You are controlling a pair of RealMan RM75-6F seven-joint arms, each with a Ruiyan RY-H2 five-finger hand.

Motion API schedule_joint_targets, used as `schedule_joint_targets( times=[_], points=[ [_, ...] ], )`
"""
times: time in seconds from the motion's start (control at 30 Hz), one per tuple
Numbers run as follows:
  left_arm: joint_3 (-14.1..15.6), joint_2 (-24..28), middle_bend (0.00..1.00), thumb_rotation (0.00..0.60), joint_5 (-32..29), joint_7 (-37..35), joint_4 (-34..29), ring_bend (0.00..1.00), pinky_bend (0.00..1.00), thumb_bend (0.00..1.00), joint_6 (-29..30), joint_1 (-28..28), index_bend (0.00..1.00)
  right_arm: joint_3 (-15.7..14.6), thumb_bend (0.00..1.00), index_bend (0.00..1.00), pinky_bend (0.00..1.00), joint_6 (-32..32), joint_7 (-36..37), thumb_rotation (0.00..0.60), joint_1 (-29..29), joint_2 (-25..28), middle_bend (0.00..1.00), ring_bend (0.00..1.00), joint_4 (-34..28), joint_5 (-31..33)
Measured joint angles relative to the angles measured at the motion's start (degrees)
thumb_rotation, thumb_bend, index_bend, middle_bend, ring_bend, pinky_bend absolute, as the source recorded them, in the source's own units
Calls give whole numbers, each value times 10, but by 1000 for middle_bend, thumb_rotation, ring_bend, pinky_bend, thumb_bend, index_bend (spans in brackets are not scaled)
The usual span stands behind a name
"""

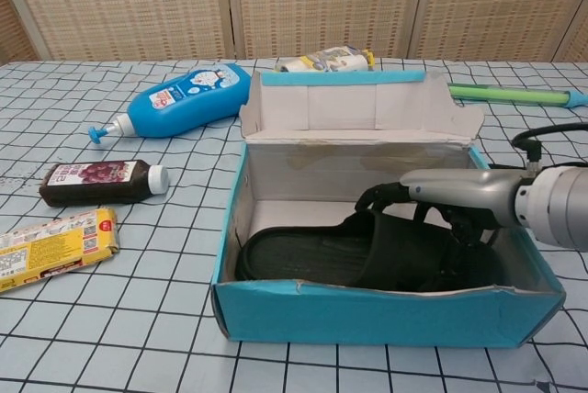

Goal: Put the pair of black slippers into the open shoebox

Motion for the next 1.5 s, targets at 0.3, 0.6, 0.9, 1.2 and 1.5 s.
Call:
schedule_joint_targets(
  times=[0.3, 0.6, 0.9, 1.2, 1.5],
  points=[
    [-1, 0, 228, 600, -2, 0, 0, 337, 492, 449, -2, -1, 279, -9, 0, 0, 128, 34, 26, 600, -4, 3, 43, 0, 1, -59],
    [-1, 0, 229, 600, -2, 1, 0, 338, 492, 448, -2, 0, 280, -5, 0, 0, 113, 22, 91, 600, -10, 17, 35, 0, -3, -104],
    [0, -1, 228, 600, -2, 2, 1, 338, 492, 449, -2, -1, 280, -1, 8, 0, 109, 22, 146, 600, -22, 30, 35, 0, -4, -167],
    [0, -2, 229, 600, -3, 5, 0, 338, 492, 449, -3, -1, 280, -1, 174, 17, 107, -1, 221, 600, -30, 42, 35, 0, 5, -209],
    [0, -1, 229, 600, -3, 4, 0, 339, 492, 449, -4, -1, 280, 0, 0, 7, 107, -4, 251, 600, -35, 61, 35, 0, -8, -234]
  ],
)
